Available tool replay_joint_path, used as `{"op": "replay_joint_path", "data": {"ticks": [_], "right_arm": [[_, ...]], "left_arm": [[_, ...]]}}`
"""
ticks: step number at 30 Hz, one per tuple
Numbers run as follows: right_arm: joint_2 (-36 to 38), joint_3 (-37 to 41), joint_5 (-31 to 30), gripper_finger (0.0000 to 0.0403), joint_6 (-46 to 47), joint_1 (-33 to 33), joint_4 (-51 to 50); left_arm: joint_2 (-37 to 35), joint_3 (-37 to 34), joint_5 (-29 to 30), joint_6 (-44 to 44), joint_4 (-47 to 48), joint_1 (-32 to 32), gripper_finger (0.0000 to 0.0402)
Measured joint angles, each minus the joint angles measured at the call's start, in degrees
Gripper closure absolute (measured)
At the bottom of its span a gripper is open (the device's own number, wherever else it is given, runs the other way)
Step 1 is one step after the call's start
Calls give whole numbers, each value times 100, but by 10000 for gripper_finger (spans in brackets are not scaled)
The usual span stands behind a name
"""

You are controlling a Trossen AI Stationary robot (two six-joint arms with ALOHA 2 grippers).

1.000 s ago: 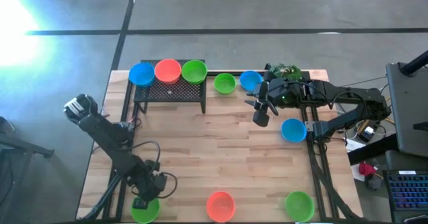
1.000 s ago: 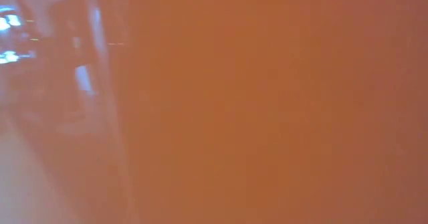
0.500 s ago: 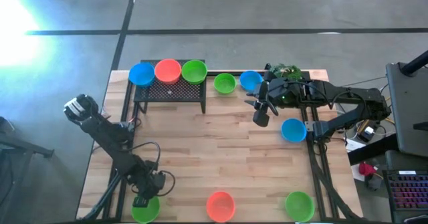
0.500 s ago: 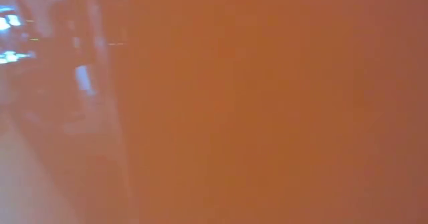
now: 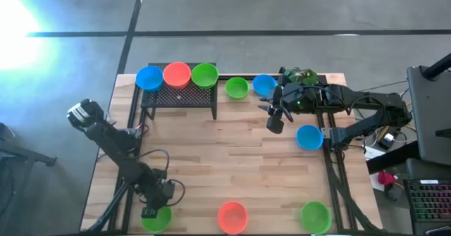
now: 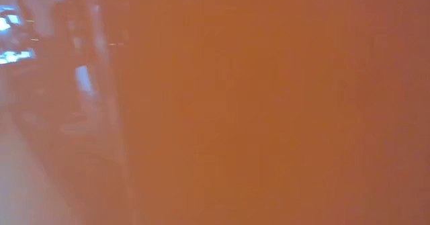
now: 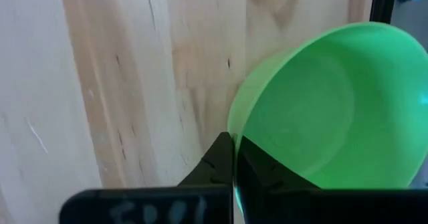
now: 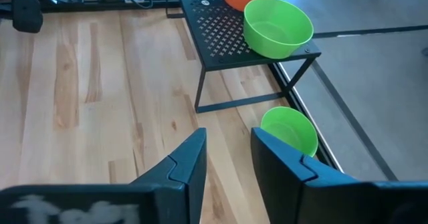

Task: Pick & Place Mini bowls
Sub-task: Stack the green bowl on top of the green bowl on the shelf

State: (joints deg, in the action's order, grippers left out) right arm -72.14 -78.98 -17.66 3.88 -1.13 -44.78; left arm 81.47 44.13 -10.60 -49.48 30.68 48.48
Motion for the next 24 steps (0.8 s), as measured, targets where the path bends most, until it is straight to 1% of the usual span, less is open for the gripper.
{"op": "replay_joint_path", "data": {"ticks": [6, 10, 13, 19, 24], "right_arm": [[0, 0, -33, 296, -2, 0, 1], [0, 0, -36, 294, 0, 0, 1], [0, 0, -36, 296, 0, 0, 1], [0, 0, -41, 301, -1, 0, 5], [0, 0, -41, 298, -2, 0, 7]], "left_arm": [[-268, 235, 81, -295, -4, -198, 400], [-697, 468, 90, -319, 79, -429, 400], [-1090, 650, 295, -486, 335, -692, 401], [-1825, 1031, 776, -503, 815, -1420, 401], [-2139, 1500, 849, -74, 1246, -2186, 401]]}}
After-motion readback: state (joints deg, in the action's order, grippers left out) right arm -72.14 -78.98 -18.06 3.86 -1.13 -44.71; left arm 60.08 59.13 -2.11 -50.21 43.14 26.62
